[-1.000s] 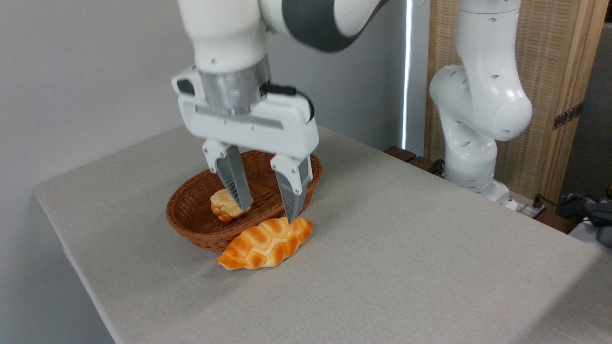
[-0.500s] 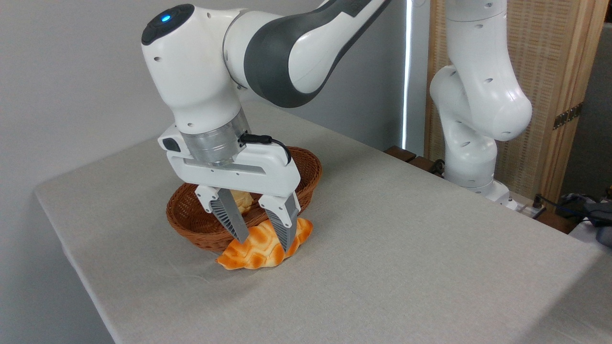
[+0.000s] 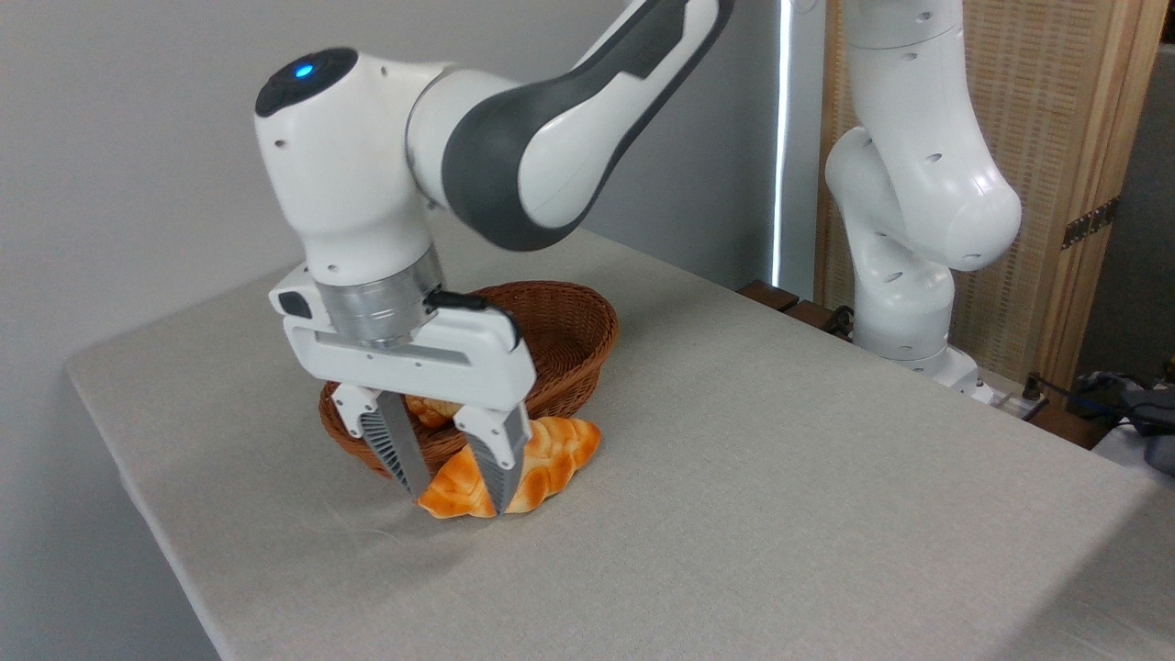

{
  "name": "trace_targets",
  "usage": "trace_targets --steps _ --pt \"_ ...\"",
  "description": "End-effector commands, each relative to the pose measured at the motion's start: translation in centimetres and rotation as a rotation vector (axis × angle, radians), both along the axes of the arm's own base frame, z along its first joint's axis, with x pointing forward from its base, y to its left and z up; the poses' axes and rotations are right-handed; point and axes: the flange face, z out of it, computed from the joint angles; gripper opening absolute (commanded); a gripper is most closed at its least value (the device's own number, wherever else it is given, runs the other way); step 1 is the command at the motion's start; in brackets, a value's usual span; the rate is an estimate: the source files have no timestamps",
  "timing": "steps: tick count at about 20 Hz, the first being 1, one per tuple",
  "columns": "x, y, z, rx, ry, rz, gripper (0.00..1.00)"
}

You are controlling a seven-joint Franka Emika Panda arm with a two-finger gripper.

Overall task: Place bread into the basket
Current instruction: 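Lower the open gripper toward the orange braided bread beside the basket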

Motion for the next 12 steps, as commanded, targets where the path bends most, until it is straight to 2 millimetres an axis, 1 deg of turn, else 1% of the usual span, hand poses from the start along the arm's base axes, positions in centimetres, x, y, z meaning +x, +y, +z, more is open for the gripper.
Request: trace_targets --steps 1,2,3,5,7,10,12 --pt "1.0 -1.4 -1.0 -0.033 -0.023 0.019 1.00" --pt "1.3 -2.0 -1.0 -0.046 -0.044 0.016 1.00" --pt "1.5 -2.3 -1.0 -0.047 -0.062 0.013 1.00" --pt "1.7 -2.5 -1.7 -0.043 -0.058 0.008 1.00" --pt "1.6 -3.6 -1.9 -0.042 -0.054 -0.017 1.00" --pt "1.5 -3.7 -2.1 -0.036 -0.050 -0.037 1.00" --pt "1.4 -3.6 -2.2 -0.028 -0.042 -0.104 1.00"
